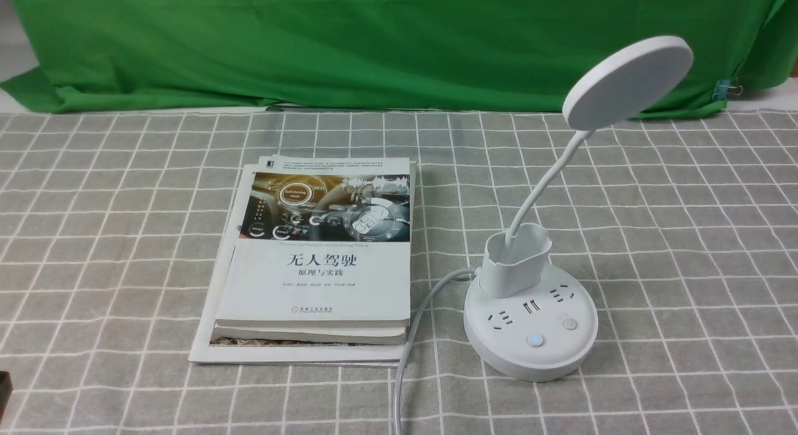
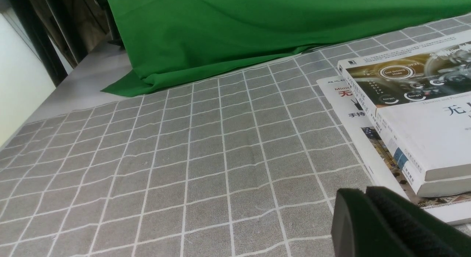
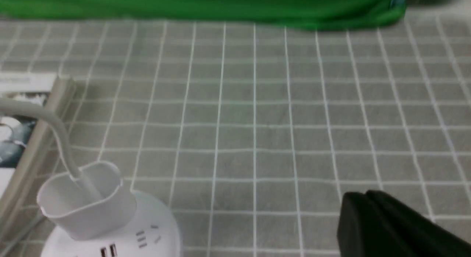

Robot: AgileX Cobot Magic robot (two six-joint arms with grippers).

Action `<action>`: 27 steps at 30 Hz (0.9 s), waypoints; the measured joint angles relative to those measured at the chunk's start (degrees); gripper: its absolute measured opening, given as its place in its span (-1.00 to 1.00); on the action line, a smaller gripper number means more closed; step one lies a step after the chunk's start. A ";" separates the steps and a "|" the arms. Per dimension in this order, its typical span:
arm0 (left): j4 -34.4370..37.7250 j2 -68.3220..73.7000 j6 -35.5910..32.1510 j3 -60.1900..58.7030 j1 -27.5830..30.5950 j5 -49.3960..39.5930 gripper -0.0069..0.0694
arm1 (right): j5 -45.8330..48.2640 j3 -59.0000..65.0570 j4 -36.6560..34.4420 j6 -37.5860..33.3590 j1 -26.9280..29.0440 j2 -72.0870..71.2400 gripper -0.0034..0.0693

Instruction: Turn off the desk lamp on the grey coffee tablecloth by hand.

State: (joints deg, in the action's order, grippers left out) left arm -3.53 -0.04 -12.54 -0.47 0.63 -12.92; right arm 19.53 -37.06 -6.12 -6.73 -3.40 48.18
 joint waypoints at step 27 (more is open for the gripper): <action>0.00 -0.07 0.00 0.00 0.00 0.05 -0.77 | -7.91 37.50 0.04 0.28 -0.26 -41.52 -0.80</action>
State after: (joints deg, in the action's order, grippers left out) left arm -3.53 -0.11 -12.54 -0.47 0.63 -12.87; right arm 11.61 0.43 -6.08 -6.45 -3.66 6.65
